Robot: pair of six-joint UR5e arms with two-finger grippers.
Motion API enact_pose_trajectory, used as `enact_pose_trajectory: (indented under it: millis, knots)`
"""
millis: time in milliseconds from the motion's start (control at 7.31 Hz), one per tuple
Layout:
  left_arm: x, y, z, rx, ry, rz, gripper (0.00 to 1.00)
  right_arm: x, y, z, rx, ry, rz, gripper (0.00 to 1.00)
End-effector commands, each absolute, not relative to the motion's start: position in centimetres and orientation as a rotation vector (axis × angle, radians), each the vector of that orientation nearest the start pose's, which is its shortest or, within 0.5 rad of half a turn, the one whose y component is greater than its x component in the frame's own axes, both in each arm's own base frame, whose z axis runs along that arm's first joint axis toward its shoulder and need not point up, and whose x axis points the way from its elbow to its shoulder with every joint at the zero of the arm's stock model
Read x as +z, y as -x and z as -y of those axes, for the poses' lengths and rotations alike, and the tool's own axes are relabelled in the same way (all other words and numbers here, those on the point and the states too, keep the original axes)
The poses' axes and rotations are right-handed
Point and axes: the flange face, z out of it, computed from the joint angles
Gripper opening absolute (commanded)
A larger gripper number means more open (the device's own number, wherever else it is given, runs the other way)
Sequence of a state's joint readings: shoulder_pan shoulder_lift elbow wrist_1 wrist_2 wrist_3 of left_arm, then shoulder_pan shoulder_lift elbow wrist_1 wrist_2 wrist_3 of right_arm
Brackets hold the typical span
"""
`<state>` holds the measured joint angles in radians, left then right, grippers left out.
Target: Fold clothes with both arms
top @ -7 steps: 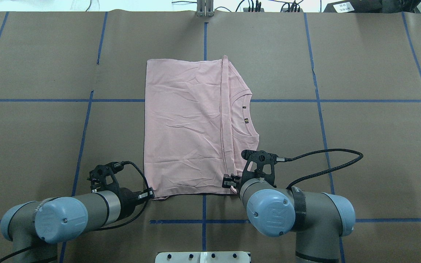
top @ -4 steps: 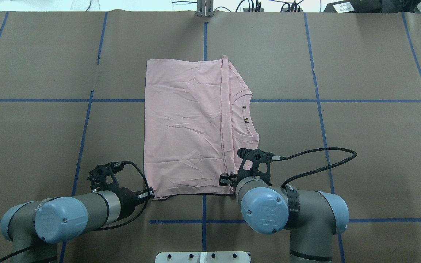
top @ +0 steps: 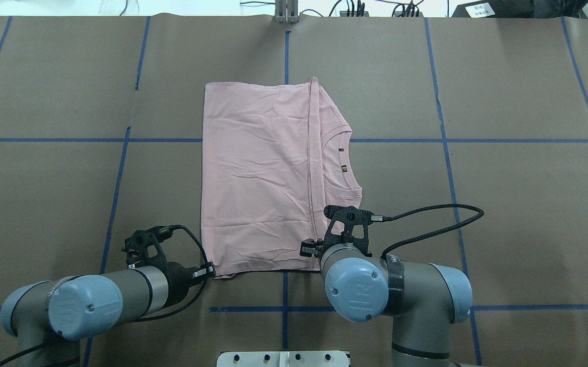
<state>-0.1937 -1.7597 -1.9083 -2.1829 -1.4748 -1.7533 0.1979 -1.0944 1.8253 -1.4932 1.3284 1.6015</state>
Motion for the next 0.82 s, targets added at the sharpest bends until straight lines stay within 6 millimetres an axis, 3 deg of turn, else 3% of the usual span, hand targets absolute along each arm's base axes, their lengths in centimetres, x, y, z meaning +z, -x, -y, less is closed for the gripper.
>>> enact_pose_trajectory:
  millis: [0,684]
  knots:
    - [33.32,-51.32,24.61,-0.389,-0.093,-1.146,0.0,27.75,58.64,27.79,0.312,-0.296,0.775,0.51]
    - [33.4,-51.26,24.68,-0.39,-0.094,-1.145,0.0,27.94,58.94,27.56,0.309,-0.293,0.77,0.47]
